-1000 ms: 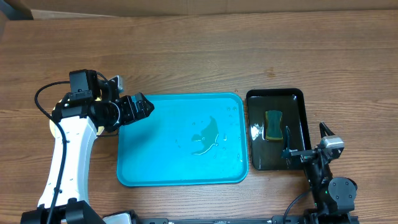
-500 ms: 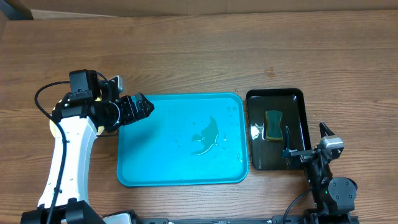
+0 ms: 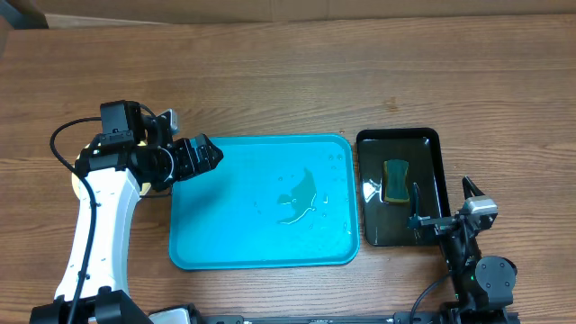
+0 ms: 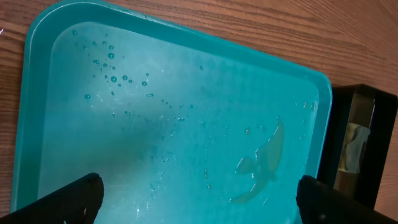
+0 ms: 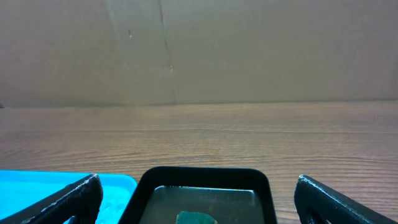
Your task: Clean dirty plates on tray and stack at the side
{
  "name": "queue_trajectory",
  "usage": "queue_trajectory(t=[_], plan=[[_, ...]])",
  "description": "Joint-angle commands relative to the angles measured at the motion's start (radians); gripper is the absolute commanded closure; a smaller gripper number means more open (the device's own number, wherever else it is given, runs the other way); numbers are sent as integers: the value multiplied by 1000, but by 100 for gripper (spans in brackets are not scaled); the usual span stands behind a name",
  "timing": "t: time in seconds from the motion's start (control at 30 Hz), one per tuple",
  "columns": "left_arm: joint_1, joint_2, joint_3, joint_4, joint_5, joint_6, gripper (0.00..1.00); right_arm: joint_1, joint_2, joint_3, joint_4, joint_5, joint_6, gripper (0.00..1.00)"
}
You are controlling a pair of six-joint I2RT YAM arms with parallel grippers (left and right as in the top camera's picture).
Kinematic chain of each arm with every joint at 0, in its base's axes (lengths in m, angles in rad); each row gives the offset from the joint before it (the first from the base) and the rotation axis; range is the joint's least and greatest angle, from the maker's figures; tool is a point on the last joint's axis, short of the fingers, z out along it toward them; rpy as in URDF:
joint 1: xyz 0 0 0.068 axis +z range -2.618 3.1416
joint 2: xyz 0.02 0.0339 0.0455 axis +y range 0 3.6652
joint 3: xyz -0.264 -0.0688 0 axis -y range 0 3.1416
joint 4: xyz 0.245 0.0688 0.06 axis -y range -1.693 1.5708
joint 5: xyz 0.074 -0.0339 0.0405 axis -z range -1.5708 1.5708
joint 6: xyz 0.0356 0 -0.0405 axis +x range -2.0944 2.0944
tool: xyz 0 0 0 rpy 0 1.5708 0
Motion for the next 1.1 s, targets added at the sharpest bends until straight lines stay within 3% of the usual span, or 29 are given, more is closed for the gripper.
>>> queue_trajectory(t=[0.0, 0.23, 0.67, 0.83, 1.07], plan=[[-2, 5, 16, -1, -4, 22, 0, -9, -10, -10, 2, -6, -7, 0], [-60, -72, 16, -2, -6, 23, 0, -9, -10, -10, 2, -6, -7, 0], [-323, -609, 16, -2, -11, 22, 0, -9, -10, -10, 2, -6, -7, 0], [-323, -776, 14, -21, -209, 22, 2, -9, -10, -10, 2, -6, -7, 0], [-323, -912, -45, -43, -212, 23, 0, -9, -10, -10, 2, -6, -7, 0]])
